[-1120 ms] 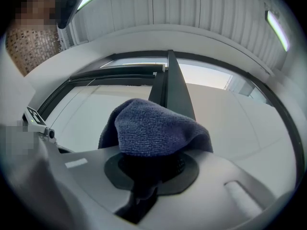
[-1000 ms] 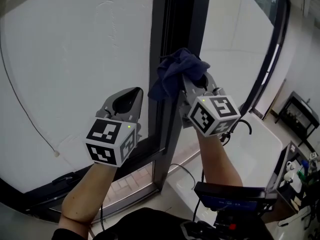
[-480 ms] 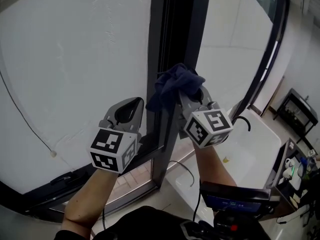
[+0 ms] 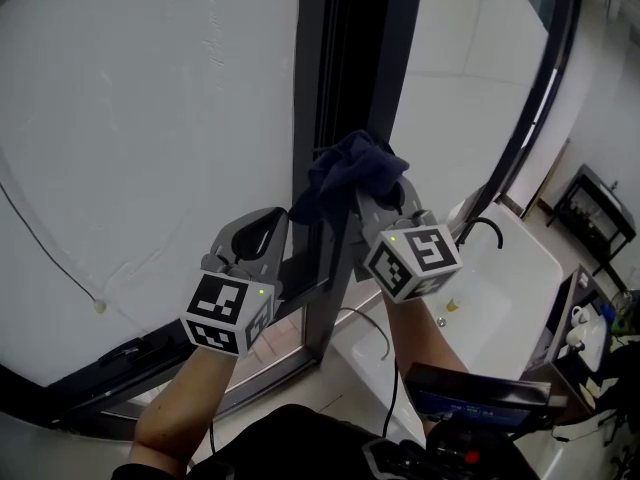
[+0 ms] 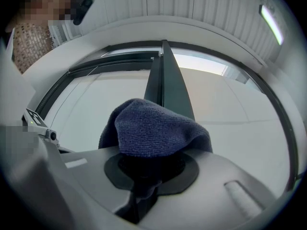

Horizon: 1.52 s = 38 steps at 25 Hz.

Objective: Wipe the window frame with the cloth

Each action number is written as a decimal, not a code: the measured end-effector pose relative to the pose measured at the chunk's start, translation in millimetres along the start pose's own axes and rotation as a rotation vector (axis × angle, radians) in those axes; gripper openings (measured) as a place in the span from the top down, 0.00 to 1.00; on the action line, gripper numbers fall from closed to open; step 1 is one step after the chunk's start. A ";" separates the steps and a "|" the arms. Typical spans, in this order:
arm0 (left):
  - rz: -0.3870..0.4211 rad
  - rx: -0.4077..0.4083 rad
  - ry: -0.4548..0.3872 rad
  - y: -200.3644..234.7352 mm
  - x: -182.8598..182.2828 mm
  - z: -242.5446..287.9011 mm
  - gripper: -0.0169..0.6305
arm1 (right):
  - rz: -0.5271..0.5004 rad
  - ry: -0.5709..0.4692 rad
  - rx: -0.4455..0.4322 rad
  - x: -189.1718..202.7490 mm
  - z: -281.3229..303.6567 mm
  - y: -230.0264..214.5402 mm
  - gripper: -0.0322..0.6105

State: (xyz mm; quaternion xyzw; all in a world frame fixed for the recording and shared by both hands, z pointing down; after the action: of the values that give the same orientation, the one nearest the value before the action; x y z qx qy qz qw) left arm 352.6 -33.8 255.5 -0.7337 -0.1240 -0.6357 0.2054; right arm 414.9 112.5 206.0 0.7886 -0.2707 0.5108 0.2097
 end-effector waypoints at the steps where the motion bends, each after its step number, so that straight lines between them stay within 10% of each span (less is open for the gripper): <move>1: -0.002 -0.002 0.007 -0.6 4.7 -1.3 0.98 | -0.004 0.001 0.003 2.9 -2.2 0.5 0.87; 38: -0.098 0.035 0.102 -15.9 112.1 -61.2 0.98 | -0.022 0.239 0.071 153.4 -63.1 10.0 0.87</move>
State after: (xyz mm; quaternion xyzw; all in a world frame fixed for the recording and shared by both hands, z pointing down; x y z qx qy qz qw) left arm 309.7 -56.8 374.7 -0.6895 -0.1604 -0.6795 0.1929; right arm 415.7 110.5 372.2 0.7320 -0.2169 0.6081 0.2177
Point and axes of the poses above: the fingertips, and each gripper's own axes: z forward along the fingers, y to its left, x out of its underside, the point moved 5 cm from there along -z, backward along the fingers, and after that the axes turned 1 degree about x, right-handed, at the moved point
